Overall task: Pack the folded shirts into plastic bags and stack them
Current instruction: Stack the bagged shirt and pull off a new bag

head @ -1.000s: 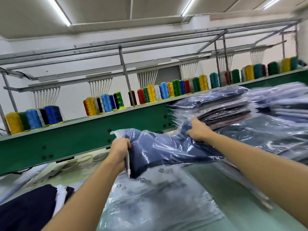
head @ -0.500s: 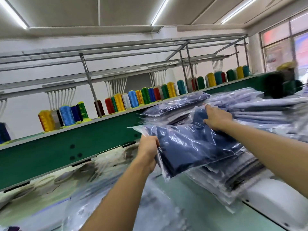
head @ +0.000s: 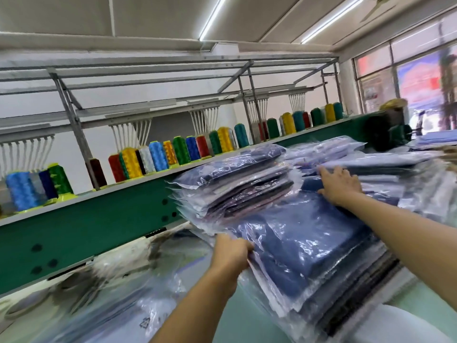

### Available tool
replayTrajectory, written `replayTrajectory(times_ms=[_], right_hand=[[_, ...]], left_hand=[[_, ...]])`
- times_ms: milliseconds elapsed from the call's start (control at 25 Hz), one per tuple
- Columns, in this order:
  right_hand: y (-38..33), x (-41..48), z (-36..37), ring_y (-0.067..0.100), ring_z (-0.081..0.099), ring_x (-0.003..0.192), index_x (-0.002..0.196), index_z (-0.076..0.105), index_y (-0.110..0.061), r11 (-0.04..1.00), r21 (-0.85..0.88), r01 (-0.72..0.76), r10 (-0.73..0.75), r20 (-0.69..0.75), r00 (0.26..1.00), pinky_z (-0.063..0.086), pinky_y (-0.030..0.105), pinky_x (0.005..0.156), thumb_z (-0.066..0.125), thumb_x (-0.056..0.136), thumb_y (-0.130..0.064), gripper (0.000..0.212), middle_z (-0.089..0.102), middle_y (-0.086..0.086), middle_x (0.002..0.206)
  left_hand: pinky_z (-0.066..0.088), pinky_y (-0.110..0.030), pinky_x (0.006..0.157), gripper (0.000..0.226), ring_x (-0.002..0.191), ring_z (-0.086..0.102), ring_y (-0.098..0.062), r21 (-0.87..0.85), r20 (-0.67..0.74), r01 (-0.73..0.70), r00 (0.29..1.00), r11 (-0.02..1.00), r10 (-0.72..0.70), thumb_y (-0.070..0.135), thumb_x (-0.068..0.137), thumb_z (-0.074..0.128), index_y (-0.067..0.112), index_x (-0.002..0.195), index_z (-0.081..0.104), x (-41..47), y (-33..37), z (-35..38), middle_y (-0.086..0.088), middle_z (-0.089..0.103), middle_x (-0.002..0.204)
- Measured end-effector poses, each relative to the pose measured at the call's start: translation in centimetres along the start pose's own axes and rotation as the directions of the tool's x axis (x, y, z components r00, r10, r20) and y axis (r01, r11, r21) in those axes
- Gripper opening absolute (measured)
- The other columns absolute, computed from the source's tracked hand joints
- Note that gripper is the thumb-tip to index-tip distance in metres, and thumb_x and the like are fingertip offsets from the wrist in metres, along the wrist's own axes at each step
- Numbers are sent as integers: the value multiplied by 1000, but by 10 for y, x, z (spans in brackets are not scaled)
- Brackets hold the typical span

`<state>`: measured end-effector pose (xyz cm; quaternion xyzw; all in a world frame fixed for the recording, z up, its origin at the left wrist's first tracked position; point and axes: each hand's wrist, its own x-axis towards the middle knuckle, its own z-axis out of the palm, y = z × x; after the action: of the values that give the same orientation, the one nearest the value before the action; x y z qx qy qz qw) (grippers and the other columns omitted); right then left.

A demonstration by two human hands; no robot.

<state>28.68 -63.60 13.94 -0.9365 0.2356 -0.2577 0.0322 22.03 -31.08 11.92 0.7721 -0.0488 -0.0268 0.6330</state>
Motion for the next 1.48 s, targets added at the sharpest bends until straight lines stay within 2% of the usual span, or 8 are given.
replayTrajectory(times_ms=[80, 160, 280, 400, 560, 720, 1280, 1480], right_hand=[[4, 5, 15, 39, 45, 128, 148, 32, -25, 999, -36, 7, -6, 20, 1000, 39, 48, 103, 63, 92, -44, 67, 44, 21, 140], [6, 7, 27, 40, 37, 134, 147, 34, -26, 997, -76, 12, -8, 51, 999, 33, 49, 109, 58, 94, -43, 61, 37, 21, 145], [-4, 11, 31, 36, 34, 138, 151, 33, -37, 986, 17, 165, -165, 95, 982, 30, 49, 114, 49, 95, -35, 58, 36, 13, 152], [-18, 17, 39, 30, 41, 140, 151, 34, -46, 923, 167, 348, -378, 214, 901, 33, 47, 114, 38, 101, -45, 51, 42, 5, 156], [-15, 27, 56, 21, 25, 150, 154, 27, -46, 902, 301, 310, -414, 396, 820, 15, 47, 124, 29, 91, -79, 71, 26, -5, 164], [-18, 36, 58, 26, 20, 152, 152, 20, -55, 901, 355, 249, -405, 486, 774, 13, 52, 123, 22, 51, -108, 115, 18, -4, 166], [-15, 23, 66, 32, 4, 154, 147, 12, -64, 944, 209, 254, -326, 494, 806, 11, 65, 119, 21, 41, -111, 117, 4, -3, 168], [-22, 21, 54, 32, 30, 147, 154, 34, -37, 950, 140, 278, -312, 456, 833, 28, 48, 119, 44, 81, -85, 88, 30, 9, 162]], left_hand=[[47, -45, 95, 84, 121, 52, -37, 223, -153, -75, 982, 972, 111, -5, 81, 65, 3, 153, 23, 9, -4, -3, -24, 45, 135], [26, -45, 118, 96, 146, 20, -40, 609, -176, -154, 930, 778, 321, -2, 80, 59, 19, 161, 11, 14, -5, -4, -21, 16, 159], [24, -38, 121, 81, 147, 30, -30, 850, 141, -343, 880, 400, 454, 6, 83, 53, 23, 158, 28, 27, 6, 6, -11, 37, 158], [26, -46, 120, 65, 148, 33, -30, 806, 347, -394, 919, 441, 188, 41, 98, 50, 25, 158, 29, 48, 21, 33, -6, 36, 161], [1, -69, 118, 112, 155, -2, -39, 858, 308, -259, 950, 443, -41, 103, 62, 21, 46, 158, 9, 67, 21, 60, -2, 3, 170], [-6, -66, 119, 121, 154, -15, -37, 813, 381, -285, 920, 508, -93, 108, 56, 22, 48, 158, 2, 85, 10, 63, -3, -5, 170], [-1, -68, 118, 135, 155, -11, -33, 827, 387, -322, 921, 462, -51, 114, 43, 19, 46, 159, 8, 92, -11, 67, 1, -1, 170], [14, -65, 119, 136, 155, 7, -37, 833, 347, -314, 938, 456, 11, 111, 47, 20, 35, 160, 19, 84, -1, 63, -6, 11, 169]])
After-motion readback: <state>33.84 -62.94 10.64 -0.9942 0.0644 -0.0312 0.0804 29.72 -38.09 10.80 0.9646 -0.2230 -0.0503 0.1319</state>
